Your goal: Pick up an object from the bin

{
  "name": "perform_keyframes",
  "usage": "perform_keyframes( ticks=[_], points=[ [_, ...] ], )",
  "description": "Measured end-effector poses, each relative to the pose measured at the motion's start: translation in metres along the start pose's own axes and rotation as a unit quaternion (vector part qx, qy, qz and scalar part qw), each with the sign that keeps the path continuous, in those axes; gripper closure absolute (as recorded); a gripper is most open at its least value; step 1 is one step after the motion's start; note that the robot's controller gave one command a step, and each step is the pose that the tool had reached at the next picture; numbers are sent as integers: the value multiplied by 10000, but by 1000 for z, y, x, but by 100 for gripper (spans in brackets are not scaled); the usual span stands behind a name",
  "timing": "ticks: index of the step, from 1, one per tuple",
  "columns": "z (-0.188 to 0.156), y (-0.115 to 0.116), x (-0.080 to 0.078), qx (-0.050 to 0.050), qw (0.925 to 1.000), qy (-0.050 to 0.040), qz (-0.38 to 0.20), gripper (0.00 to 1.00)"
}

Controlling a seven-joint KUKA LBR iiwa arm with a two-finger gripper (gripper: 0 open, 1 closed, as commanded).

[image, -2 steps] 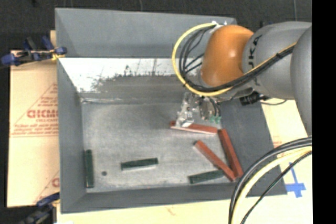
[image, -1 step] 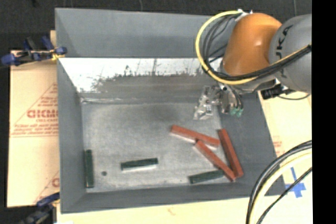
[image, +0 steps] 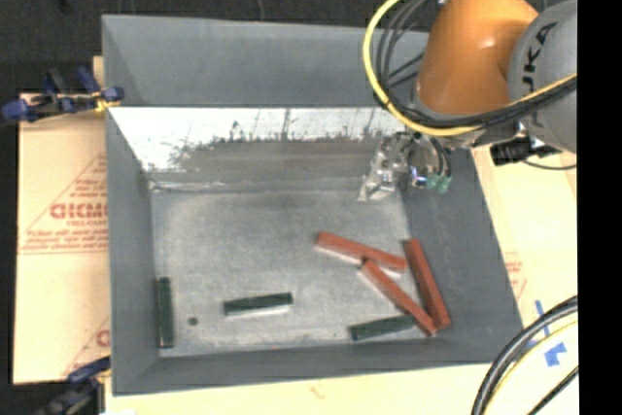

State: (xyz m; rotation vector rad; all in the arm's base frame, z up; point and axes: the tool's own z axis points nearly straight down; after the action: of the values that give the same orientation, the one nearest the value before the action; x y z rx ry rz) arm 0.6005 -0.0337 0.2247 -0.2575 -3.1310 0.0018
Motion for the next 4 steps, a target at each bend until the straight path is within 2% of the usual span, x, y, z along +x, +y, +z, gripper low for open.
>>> perform_keyframes(
  ticks=[1,2,3,4],
  points=[
    [86,-48,23,2,9986,6,-521,0],
    [84,-47,21,-1,9986,-20,-524,0],
    [146,-40,41,-12,9991,6,-412,100],
    [146,-40,41,-11,9991,5,-414,100]
  ],
)
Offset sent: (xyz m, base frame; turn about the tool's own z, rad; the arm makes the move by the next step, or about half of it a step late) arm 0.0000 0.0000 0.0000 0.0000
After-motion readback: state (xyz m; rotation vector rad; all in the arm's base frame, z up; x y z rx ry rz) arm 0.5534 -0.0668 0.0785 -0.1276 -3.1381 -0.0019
